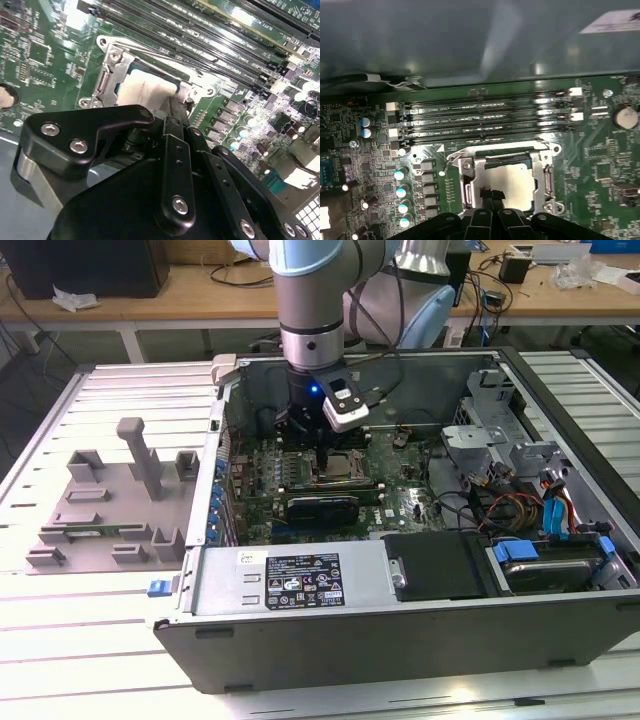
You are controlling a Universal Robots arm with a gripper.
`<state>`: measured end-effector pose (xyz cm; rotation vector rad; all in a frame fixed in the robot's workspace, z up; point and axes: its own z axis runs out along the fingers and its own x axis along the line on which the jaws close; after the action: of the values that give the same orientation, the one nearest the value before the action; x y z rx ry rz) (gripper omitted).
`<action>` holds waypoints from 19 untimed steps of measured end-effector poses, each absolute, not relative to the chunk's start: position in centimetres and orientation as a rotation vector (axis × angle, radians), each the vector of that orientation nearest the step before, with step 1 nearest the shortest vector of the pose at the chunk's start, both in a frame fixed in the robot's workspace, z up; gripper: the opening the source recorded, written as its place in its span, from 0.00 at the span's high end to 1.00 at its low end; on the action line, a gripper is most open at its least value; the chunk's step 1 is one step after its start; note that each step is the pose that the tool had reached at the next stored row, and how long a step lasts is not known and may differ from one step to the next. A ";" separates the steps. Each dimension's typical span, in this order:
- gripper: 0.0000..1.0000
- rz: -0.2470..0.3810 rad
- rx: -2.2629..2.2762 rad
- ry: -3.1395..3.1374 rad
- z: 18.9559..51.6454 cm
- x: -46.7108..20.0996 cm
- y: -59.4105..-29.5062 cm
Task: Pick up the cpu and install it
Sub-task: 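Close the cpu cover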
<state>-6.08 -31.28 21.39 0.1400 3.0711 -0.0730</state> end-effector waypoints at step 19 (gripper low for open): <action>0.89 -0.072 0.127 3.071 20.5 -5.7 -31.3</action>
<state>-5.68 -31.28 20.53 0.1274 3.0714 -0.0724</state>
